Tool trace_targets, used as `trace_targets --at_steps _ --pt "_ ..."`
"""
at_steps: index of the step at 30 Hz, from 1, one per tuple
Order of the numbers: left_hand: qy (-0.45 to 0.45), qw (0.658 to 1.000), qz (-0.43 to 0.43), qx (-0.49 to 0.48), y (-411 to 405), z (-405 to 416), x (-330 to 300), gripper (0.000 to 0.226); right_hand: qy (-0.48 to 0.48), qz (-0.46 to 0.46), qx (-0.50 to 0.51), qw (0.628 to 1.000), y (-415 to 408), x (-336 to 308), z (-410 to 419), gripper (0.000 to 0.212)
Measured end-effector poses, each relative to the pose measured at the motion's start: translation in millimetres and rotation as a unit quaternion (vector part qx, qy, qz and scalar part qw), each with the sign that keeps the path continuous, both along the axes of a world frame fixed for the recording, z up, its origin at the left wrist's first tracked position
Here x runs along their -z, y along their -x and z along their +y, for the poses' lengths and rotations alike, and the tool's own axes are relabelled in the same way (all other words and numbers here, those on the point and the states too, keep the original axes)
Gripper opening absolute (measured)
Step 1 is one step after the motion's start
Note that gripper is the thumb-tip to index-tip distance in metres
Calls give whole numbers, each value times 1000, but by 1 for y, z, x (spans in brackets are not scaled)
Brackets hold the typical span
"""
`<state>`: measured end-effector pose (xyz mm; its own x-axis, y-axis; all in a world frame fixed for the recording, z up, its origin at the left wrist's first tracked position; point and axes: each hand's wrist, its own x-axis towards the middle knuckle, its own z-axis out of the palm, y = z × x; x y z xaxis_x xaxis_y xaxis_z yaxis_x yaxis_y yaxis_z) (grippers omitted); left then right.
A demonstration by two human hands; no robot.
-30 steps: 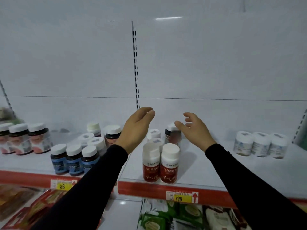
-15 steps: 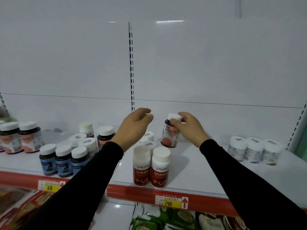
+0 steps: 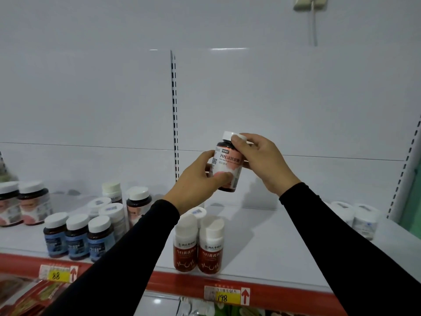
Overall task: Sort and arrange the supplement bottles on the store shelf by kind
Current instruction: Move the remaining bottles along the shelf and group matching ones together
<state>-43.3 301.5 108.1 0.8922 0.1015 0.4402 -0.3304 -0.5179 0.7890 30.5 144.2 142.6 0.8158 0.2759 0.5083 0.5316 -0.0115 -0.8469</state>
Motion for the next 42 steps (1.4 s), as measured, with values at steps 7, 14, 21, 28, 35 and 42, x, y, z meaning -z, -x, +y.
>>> trace_targets --at_steps 7,14,21,28,35,42 --pt "7 999 -24 -20 8 4 -3 50 38 -22 -39 998 -4 1 7 61" --pt "17 994 -59 -95 51 34 -7 56 106 -68 -148 981 16 -6 46 87" --pt "32 981 -62 -182 130 87 -4 58 108 -102 -244 958 67 -6 123 83" --pt "31 971 -67 -227 207 172 11 52 121 -122 -268 948 141 6 221 79" --pt "29 974 -42 -219 276 295 25 58 108 -93 -275 951 214 26 341 80" --pt "41 970 -40 -236 286 391 41 54 89 -60 -264 959 239 52 436 76"
